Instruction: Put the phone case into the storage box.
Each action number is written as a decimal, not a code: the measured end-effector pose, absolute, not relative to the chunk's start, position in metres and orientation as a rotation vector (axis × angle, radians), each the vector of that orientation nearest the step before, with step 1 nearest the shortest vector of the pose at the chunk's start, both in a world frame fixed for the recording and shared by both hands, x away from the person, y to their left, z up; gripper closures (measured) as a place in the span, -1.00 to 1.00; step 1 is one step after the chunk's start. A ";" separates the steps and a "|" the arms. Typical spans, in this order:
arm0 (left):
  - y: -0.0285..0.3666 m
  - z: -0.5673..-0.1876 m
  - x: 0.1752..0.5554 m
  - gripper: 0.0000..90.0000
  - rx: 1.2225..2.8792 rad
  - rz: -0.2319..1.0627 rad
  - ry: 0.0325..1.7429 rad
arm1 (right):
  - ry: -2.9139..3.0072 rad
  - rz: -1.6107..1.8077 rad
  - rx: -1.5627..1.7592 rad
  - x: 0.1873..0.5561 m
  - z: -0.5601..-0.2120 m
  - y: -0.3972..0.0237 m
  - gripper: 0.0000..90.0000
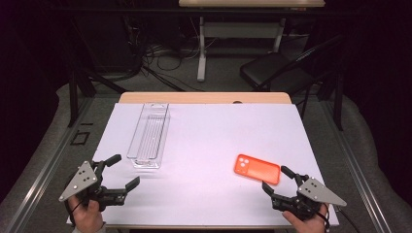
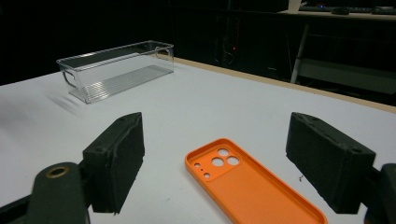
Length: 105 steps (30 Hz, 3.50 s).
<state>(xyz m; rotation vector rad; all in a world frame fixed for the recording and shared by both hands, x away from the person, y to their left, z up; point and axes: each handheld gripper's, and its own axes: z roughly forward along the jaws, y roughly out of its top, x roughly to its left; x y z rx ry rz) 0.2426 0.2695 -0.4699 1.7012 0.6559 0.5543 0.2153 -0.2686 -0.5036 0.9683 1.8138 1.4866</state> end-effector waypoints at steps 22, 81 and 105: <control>0.261 -0.458 0.260 -0.83 1.760 0.448 0.708 | 1.825 1.443 1.033 0.220 -0.496 -0.270 -0.57; 0.232 -0.408 0.370 -0.99 1.808 0.288 0.912 | 2.162 1.101 1.223 0.316 -0.452 -0.267 -0.76; 0.231 -0.408 0.362 -0.88 1.832 0.285 0.888 | 2.434 0.826 1.120 0.352 -0.449 -0.254 -0.29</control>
